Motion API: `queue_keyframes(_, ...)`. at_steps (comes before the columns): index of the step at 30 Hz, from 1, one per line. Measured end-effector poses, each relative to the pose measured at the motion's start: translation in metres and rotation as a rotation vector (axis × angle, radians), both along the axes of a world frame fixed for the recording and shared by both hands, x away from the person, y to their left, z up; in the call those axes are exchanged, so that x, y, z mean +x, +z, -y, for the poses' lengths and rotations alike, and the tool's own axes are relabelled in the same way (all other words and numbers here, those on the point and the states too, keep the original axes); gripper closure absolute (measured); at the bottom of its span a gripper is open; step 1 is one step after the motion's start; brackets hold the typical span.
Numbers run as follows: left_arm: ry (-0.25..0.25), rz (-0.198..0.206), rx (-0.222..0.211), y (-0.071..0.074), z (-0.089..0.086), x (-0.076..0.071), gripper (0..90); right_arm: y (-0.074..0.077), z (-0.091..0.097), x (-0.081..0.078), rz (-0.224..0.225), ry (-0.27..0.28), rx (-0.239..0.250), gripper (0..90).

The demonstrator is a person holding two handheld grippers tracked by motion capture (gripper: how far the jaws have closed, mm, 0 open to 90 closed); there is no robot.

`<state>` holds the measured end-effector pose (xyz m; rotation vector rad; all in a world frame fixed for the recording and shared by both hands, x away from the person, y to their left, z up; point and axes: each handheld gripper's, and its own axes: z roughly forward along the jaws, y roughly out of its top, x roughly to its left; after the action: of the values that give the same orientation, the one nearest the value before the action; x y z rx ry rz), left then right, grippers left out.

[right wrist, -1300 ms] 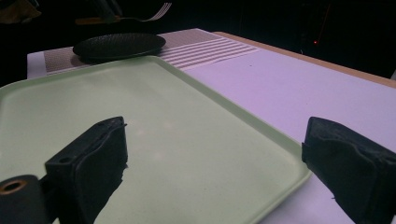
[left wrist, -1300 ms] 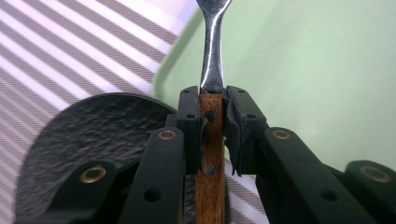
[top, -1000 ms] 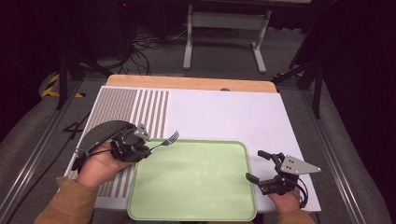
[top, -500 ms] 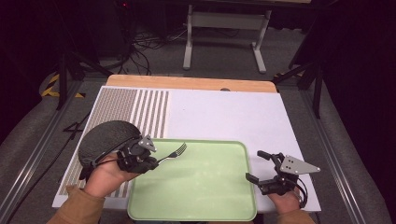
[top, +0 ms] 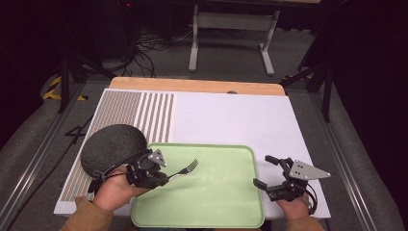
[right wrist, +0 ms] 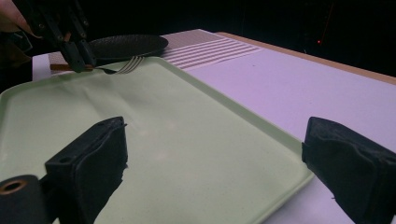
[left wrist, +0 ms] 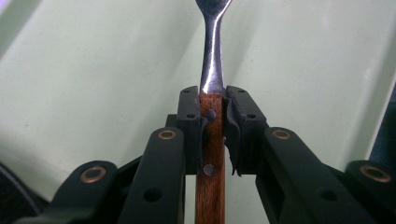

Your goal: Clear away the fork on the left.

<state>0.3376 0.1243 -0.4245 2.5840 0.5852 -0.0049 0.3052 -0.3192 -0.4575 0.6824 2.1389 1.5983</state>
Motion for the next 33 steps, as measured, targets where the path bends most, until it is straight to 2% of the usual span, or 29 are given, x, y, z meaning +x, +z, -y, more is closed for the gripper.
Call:
queue_keyframes(8,-0.008,-0.037,0.006,-0.01,0.003,-0.004,77.3,0.0,0.0,0.0,0.001,0.002,0.001,7.2)
queue_keyframes(13,-0.033,-0.066,0.027,-0.015,0.009,-0.009,77.3,0.001,0.0,-0.001,0.004,0.002,0.003,7.2)
queue_keyframes(19,-0.05,-0.077,0.05,-0.019,0.015,-0.014,77.3,0.001,0.001,-0.001,0.005,0.005,0.004,7.2)
queue_keyframes(24,-0.052,-0.087,0.09,-0.023,0.019,-0.015,77.3,0.001,0.001,-0.001,0.004,0.005,0.004,7.2)
queue_keyframes(33,-0.068,-0.09,0.115,-0.025,0.024,-0.019,77.2,0.001,0.001,-0.001,0.004,0.005,0.003,7.2)
